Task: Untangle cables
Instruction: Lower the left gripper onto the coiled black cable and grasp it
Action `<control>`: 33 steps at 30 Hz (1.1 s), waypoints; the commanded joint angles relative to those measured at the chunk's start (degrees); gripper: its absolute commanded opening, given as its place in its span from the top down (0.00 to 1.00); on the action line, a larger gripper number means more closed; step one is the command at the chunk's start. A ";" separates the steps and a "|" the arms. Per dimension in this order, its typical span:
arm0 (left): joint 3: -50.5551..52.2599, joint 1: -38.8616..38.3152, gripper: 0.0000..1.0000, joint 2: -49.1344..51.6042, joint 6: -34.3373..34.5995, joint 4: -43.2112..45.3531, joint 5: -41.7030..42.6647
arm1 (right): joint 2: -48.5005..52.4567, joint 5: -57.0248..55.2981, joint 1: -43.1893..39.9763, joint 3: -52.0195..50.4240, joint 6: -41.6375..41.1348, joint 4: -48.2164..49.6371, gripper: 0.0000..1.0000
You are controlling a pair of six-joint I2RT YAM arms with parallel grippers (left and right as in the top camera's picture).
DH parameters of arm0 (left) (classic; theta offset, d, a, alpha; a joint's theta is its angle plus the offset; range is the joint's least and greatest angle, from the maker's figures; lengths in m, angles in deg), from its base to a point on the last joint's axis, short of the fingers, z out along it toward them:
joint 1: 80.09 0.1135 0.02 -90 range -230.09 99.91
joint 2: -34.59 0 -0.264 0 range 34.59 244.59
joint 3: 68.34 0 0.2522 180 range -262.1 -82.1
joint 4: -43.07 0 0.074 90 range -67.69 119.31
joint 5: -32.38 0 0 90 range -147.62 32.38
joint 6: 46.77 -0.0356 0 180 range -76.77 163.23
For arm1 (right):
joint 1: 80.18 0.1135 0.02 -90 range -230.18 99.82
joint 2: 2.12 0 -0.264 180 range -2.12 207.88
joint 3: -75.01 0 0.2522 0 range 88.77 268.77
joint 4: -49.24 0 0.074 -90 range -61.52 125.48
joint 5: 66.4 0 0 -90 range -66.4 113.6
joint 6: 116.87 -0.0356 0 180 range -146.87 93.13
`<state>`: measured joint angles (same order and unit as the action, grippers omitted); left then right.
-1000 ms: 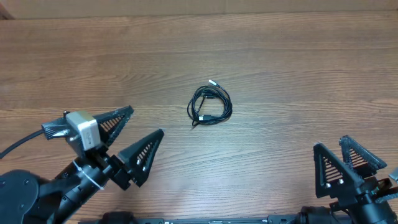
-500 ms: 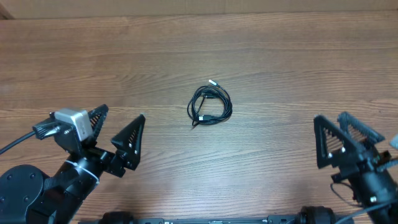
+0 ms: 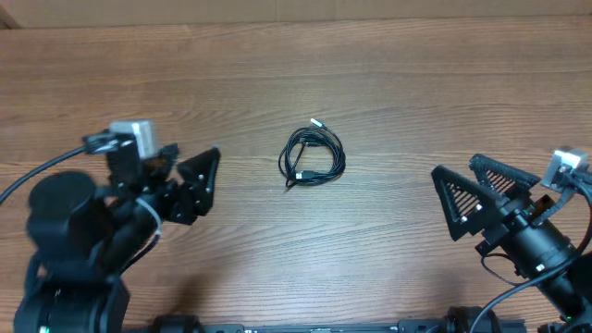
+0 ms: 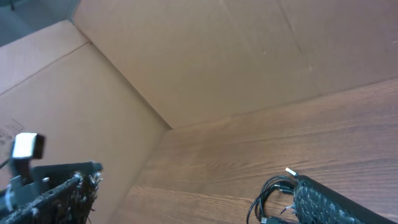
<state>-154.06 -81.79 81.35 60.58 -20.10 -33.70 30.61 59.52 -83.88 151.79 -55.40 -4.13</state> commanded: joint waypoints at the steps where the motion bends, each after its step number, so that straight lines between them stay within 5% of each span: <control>1: -1.05 -6.38 0.28 2.19 -4.96 -1.05 0.17 | -0.39 1.75 -0.07 1.62 1.64 0.33 0.00; 5: -1.05 -15.47 0.26 3.72 -10.78 -1.84 -4.59 | -0.39 4.48 -0.07 1.60 1.62 0.35 0.00; 9: -1.05 -24.65 0.22 6.16 -10.91 -3.21 -18.49 | -0.39 4.94 -0.07 1.60 1.60 0.31 0.00; 13: -0.98 -30.32 0.14 10.45 -10.91 -3.48 -23.17 | -0.39 4.96 -0.07 1.60 -0.66 0.24 0.00; 16: -1.01 -31.93 0.00 14.84 -9.51 -3.15 -22.91 | -0.39 5.35 -0.07 1.60 -1.86 -0.42 0.00; 21: -1.01 -32.09 0.00 22.60 -2.36 -2.84 -21.40 | -0.39 5.33 -0.07 1.60 -1.84 -1.49 0.00; 33: -1.01 -32.11 0.00 39.69 -5.14 2.01 -17.27 | -0.39 5.18 -0.07 1.57 -0.72 -3.48 0.00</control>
<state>-154.08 -113.50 119.56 56.60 -19.69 -53.48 30.61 64.31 -83.88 151.79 -56.80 -7.56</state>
